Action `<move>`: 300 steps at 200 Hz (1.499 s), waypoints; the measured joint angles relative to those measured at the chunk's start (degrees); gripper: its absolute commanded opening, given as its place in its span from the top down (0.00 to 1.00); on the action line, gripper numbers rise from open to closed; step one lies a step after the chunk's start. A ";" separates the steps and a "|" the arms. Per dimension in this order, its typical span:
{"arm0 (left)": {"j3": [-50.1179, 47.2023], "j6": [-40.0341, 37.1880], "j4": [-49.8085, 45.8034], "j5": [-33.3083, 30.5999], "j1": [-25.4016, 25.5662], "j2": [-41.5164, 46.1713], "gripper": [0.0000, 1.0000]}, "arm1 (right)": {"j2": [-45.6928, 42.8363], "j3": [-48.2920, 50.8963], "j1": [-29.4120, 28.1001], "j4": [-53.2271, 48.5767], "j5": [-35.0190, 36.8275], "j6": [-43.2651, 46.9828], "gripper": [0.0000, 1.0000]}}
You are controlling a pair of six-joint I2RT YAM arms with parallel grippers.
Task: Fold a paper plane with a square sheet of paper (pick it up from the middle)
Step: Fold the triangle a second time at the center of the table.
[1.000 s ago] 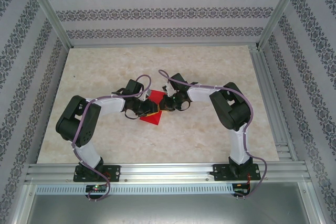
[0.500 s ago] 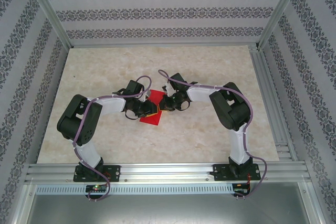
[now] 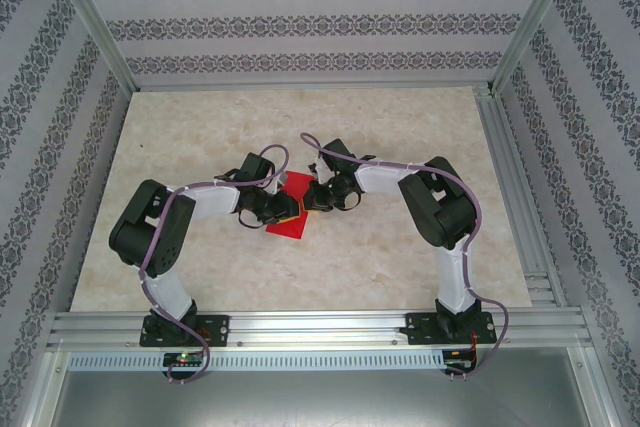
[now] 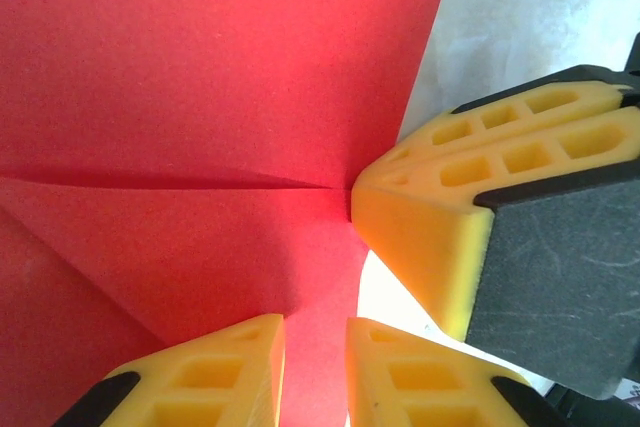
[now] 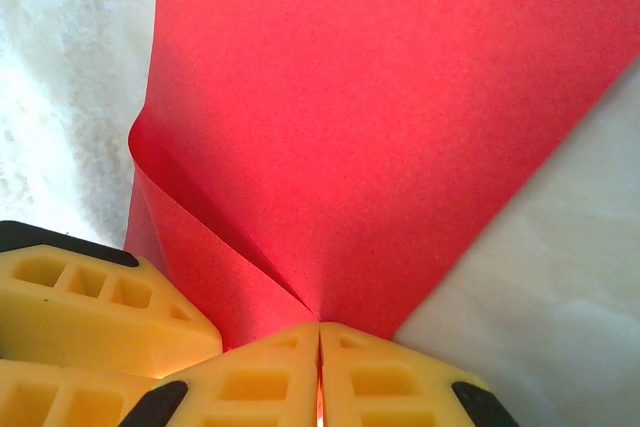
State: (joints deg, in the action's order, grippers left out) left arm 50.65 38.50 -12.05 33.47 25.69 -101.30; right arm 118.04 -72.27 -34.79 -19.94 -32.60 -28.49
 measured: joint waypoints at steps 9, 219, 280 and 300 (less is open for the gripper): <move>0.02 -0.11 0.00 -0.13 0.00 -0.22 0.77 | 0.00 -0.02 0.00 -0.02 0.00 0.00 0.91; 1.16 -1.20 -2.58 -1.46 0.26 -1.22 0.84 | -6.75 0.74 -2.12 -2.56 5.70 -0.35 0.87; 1.16 -1.36 -2.60 -1.46 0.26 -1.27 0.84 | -1.44 -0.17 -3.45 -2.73 5.55 -0.48 0.89; 1.16 -1.33 -2.56 -1.46 0.31 -1.25 0.83 | -1.38 -0.26 -3.37 -2.89 5.55 -0.46 0.89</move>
State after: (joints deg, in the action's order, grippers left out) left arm 51.81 37.17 -14.61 32.01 26.00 -102.54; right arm 116.66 -72.53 -38.15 -22.83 -27.05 -28.95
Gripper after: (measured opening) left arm 0.161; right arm 0.115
